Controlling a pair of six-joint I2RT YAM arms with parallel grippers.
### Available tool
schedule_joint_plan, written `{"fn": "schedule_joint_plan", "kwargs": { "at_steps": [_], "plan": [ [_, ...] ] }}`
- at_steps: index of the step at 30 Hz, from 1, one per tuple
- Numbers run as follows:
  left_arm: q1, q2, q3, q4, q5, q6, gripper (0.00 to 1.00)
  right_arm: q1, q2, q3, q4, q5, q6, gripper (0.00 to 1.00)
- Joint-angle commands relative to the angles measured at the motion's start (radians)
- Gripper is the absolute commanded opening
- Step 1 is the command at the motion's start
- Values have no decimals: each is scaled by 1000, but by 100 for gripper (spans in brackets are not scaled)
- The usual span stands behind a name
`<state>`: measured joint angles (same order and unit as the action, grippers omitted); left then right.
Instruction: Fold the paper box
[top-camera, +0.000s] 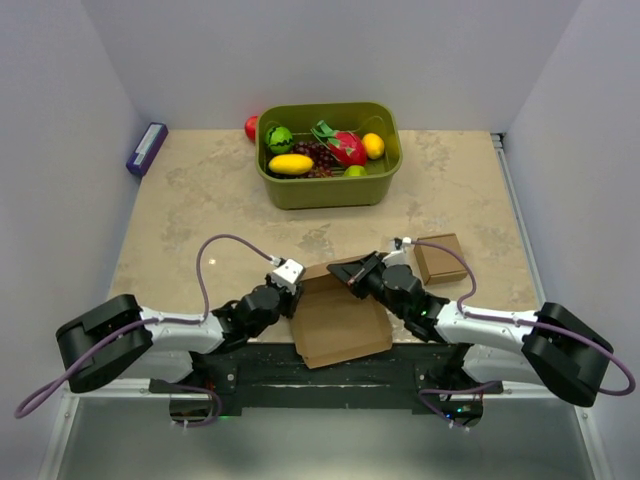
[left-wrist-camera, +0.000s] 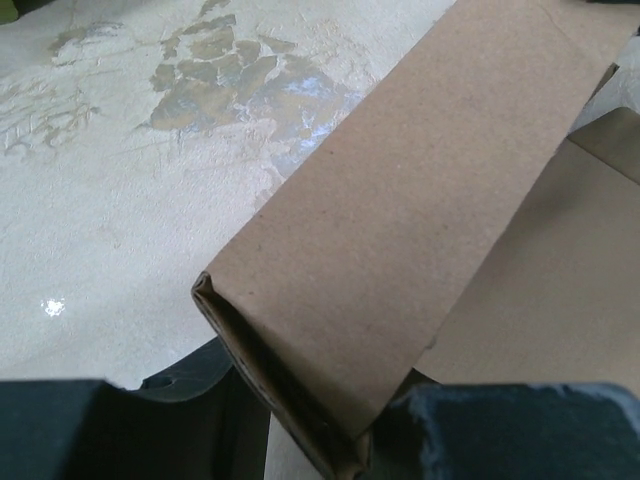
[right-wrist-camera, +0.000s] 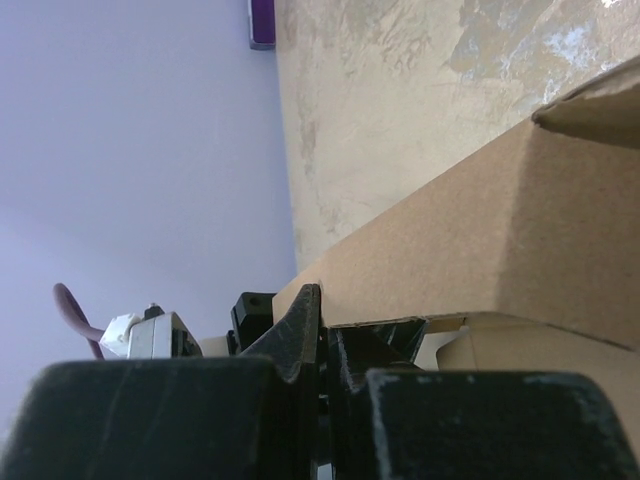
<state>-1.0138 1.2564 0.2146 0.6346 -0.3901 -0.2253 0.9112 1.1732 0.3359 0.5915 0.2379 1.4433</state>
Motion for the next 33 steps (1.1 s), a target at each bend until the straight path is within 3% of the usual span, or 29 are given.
{"fn": "schedule_joint_plan", "kwargs": {
  "at_steps": [1,14,20,28,33],
  "plan": [
    [-25,-38,6,23,-108,-112,0,-1,9,-40,-36,101,-21,0],
    [-60,-66,9,13,-110,-77,45,0,14,-44,-21,110,-18,0],
    [-62,-138,-3,-15,-96,-78,60,0,16,-41,-24,109,-24,0],
    [-62,-264,-76,-29,-20,-48,72,2,14,-38,-25,106,-26,0],
    [-62,-324,-115,-84,-27,-75,70,2,16,-37,-25,100,-27,0]
  ]
}}
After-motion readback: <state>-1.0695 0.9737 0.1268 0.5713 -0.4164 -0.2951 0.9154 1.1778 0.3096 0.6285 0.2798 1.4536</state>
